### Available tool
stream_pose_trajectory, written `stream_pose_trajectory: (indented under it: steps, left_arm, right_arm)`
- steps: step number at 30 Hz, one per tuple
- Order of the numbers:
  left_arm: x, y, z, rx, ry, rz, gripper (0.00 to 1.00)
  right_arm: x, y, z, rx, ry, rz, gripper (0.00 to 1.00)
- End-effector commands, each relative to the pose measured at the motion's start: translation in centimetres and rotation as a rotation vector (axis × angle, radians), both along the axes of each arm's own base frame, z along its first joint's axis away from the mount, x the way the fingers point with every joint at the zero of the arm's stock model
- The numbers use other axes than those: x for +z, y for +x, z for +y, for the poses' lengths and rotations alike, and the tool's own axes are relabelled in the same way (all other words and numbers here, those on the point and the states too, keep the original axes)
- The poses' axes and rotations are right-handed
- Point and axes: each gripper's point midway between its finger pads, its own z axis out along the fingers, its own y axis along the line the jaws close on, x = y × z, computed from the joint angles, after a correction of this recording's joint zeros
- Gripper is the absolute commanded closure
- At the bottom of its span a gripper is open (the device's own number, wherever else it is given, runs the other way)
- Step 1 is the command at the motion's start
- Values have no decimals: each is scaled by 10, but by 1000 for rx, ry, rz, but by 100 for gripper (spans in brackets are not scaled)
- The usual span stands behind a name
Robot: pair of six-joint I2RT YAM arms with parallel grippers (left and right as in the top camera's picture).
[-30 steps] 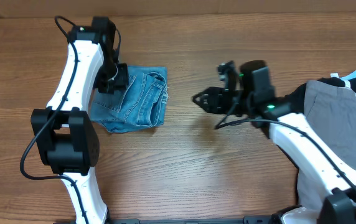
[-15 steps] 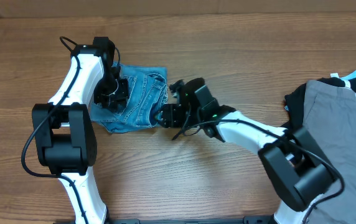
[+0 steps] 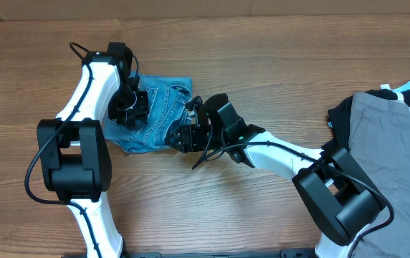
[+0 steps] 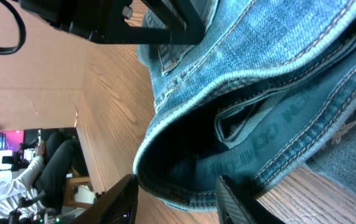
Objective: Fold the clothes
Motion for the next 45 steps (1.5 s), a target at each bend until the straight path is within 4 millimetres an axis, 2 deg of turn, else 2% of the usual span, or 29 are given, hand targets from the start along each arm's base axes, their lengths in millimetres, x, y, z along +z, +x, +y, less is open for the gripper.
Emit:
stream_pose_trajectory:
  steps: [1, 6, 10, 13, 15, 18, 20, 24, 30, 35, 36, 37, 38, 42, 45]
  left_arm:
    - [-5, -7, -2, -16, -10, 28, 61]
    - [-5, -7, -2, -16, -10, 29, 58]
    - [-5, -7, -2, -16, -10, 28, 55]
    - [-5, -7, -2, -16, -10, 29, 54]
    - [-5, -7, -1, -15, -10, 29, 52]
    - [-5, -7, -1, -15, -10, 27, 50]
    - [-5, -7, -1, -14, -10, 30, 50]
    - [-3, -9, 0, -20, -7, 38, 50]
    - [13, -7, 24, 12, 48, 44, 49]
    - [17, -6, 42, 48, 46, 47, 50]
    - [17, -7, 44, 54, 40, 50, 49]
    - [17, -7, 45, 55, 33, 49, 50]
    - [18, -7, 45, 60, 25, 48, 50]
    - [26, 0, 34, 35, -68, 14, 50]
    - [38, 16, 22, -29, -153, -62, 48]
  right_arm:
    - [13, -2, 5, 47, 47, -16, 57]
    - [33, -7, 14, 112, 137, -52, 56]
    - [19, -1, 11, 51, 67, -48, 57]
    - [0, 6, 1, -26, -28, -33, 71]
    - [-12, 8, -4, -51, -69, -18, 75]
    - [-20, 7, -4, -57, -77, 13, 90]
    - [-21, 7, -4, -55, -76, 14, 95]
    - [-17, 8, -4, -46, -58, 9, 96]
    - [-26, 19, -43, -144, -129, 132, 96]
    - [-33, 14, -79, -221, -197, 286, 96]
    - [-32, 14, -85, -227, -204, 295, 92]
    - [-29, 15, -87, -216, -195, 292, 79]
    - [-22, 15, -88, -191, -175, 274, 71]
    - [9, 27, -98, -203, -110, 211, 75]
    - [42, 44, -98, -221, -41, 99, 73]
